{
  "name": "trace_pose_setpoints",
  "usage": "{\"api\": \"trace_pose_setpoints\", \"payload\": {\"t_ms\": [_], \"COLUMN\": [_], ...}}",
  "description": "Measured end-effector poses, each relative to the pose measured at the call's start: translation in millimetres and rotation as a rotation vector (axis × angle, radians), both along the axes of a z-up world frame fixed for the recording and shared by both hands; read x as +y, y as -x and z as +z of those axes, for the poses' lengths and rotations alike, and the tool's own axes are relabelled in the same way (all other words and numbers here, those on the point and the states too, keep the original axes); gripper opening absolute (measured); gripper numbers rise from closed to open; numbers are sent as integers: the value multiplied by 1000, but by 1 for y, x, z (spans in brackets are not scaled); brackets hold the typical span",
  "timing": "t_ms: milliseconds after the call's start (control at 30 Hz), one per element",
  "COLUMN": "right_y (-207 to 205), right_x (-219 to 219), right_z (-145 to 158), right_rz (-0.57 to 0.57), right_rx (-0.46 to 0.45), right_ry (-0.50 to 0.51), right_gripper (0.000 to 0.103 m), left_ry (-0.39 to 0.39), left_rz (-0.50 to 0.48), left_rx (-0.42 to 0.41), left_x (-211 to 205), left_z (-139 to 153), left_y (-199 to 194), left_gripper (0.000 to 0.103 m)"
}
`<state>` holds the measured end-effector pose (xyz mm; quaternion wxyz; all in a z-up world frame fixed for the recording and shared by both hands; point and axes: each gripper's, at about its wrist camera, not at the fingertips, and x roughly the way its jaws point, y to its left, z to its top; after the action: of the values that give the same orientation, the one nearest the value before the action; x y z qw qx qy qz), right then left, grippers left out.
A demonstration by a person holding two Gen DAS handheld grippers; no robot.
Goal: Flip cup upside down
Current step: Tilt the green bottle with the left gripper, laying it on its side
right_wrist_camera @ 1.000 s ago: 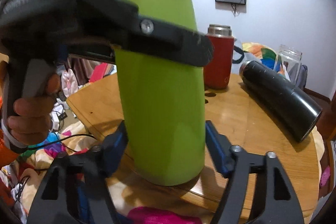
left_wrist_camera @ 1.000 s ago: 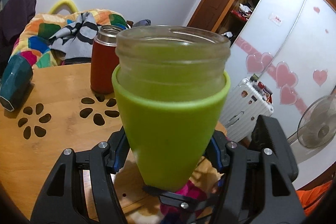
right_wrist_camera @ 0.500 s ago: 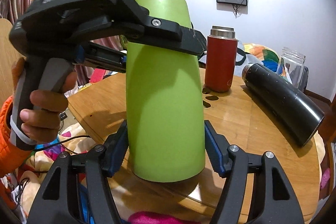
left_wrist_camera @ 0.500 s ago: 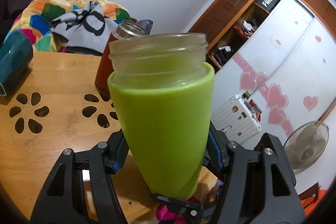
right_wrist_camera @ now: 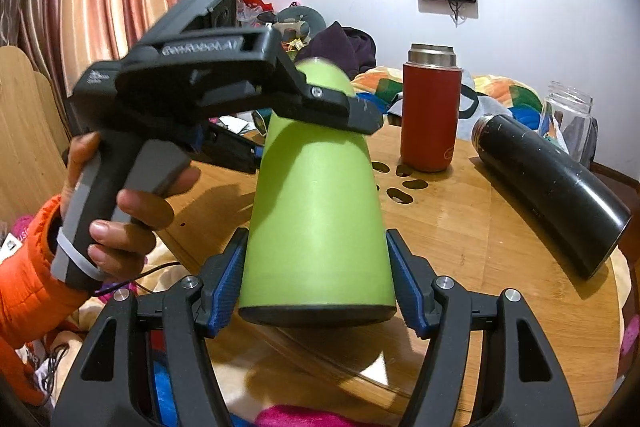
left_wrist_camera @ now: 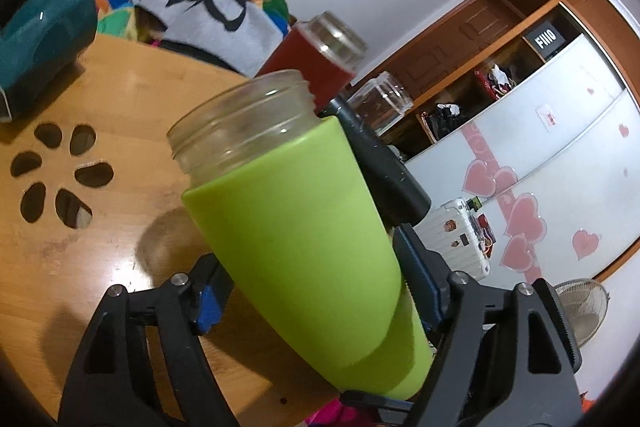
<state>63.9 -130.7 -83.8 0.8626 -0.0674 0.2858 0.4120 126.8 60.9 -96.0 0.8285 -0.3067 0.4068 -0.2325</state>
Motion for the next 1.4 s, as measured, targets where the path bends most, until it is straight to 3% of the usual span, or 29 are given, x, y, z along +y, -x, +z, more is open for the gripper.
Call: {"api": "trace_pose_setpoints", "payload": {"t_ms": [400,633,967,1133,1400], "right_y": [2,2,3,3,4], "right_x": [0,0,-2,-2,-9], "right_z": [-1,-1,0,1,-6], "right_rz": [0,-4,-22,-22,-27], "right_rx": [-3,6,5,8,54], "right_ry": [-6,-11,-8,-7,-11], "right_gripper": [62,62,62,62,64], "left_ry": [5,-52,-136,-261,-492], "left_rz": [-10,-32,-44,-16,6], "left_rx": [94,119,137,61,-182], "left_x": [-2,-8,-3,-7,-42], "left_z": [-17,-11,-1,16,51], "left_y": [-3,2,13,27,59], "left_gripper": [85,98,100,100,100]}}
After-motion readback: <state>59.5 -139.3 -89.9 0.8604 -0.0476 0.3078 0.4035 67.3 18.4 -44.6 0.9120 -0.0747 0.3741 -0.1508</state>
